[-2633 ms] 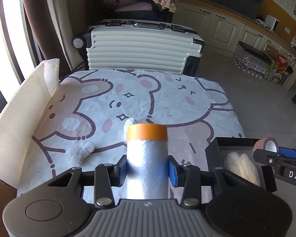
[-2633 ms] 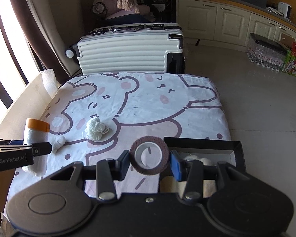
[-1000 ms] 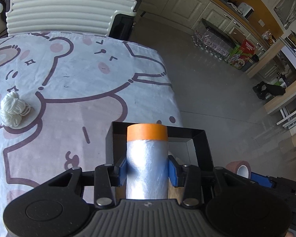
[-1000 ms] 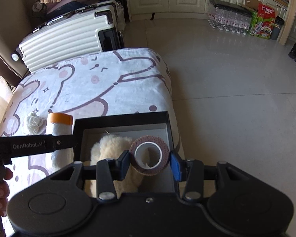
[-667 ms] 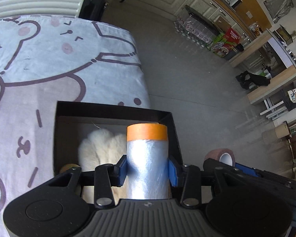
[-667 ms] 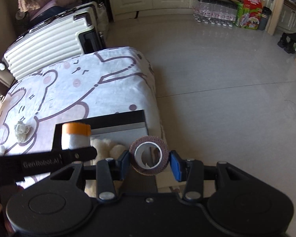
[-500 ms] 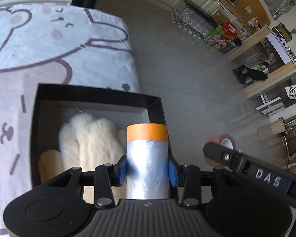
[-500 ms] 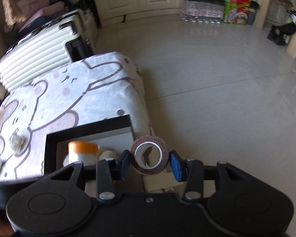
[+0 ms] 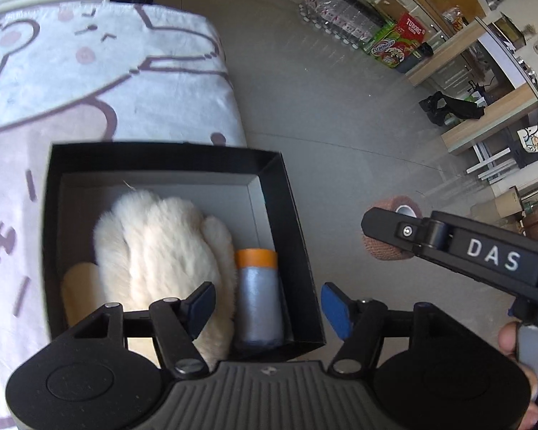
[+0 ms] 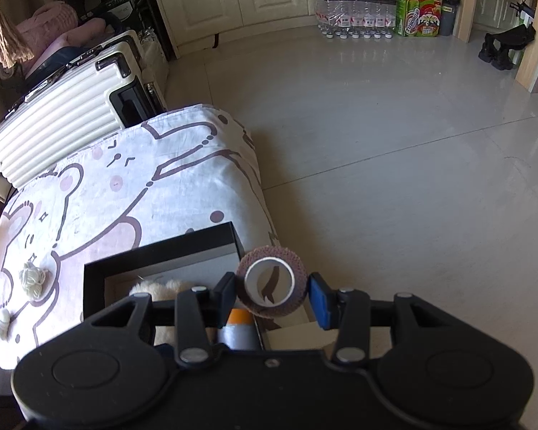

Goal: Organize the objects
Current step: 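Lower the bottle into the box and open the left tool while the right tool lowers the tape, then lower the tape roll into the black box and open the right tool, then withdraw both tools up from the black box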

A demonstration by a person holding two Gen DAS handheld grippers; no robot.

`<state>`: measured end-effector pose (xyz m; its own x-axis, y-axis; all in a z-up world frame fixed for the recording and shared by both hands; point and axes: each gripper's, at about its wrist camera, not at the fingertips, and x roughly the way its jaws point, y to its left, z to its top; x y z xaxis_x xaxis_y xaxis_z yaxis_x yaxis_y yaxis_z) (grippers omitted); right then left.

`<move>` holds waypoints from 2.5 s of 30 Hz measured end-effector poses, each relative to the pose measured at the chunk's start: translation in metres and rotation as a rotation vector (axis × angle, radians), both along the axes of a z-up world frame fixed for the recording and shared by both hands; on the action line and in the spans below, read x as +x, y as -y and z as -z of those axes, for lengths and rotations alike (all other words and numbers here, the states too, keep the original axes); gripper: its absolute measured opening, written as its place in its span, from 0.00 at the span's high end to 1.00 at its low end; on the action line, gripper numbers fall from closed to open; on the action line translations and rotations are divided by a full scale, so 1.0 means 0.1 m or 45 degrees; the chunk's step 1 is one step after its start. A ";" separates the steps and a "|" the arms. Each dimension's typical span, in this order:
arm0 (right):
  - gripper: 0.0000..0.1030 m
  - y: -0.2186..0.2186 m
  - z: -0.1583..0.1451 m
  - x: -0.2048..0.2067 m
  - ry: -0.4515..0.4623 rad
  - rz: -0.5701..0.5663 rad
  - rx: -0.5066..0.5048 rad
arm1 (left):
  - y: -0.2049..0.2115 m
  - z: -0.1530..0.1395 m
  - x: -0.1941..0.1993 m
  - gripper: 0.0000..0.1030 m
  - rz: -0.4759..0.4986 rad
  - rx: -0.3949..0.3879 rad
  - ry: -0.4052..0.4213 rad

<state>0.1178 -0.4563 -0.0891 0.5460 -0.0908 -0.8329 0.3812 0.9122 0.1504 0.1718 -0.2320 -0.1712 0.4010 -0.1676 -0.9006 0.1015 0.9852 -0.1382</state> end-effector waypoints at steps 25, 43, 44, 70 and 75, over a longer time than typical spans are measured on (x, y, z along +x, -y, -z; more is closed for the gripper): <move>0.57 -1.11 0.32 0.91 -0.010 -0.286 0.219 | -1.34 -0.85 0.14 0.36 -0.267 0.303 0.294; 0.43 -1.36 0.67 1.20 -0.173 -0.277 0.287 | -1.75 -0.84 0.24 0.36 -0.336 0.309 0.258; 0.43 -1.35 0.67 1.20 -0.175 -0.278 0.286 | -1.74 -0.84 0.23 0.36 -0.333 0.310 0.258; 0.42 -0.95 0.08 0.53 -0.023 -0.160 0.166 | -1.22 -1.04 -0.16 0.36 -0.154 0.408 0.301; 0.42 -0.96 -0.06 0.33 0.004 -0.154 0.128 | -1.12 -1.13 -0.31 0.36 -0.125 0.421 0.340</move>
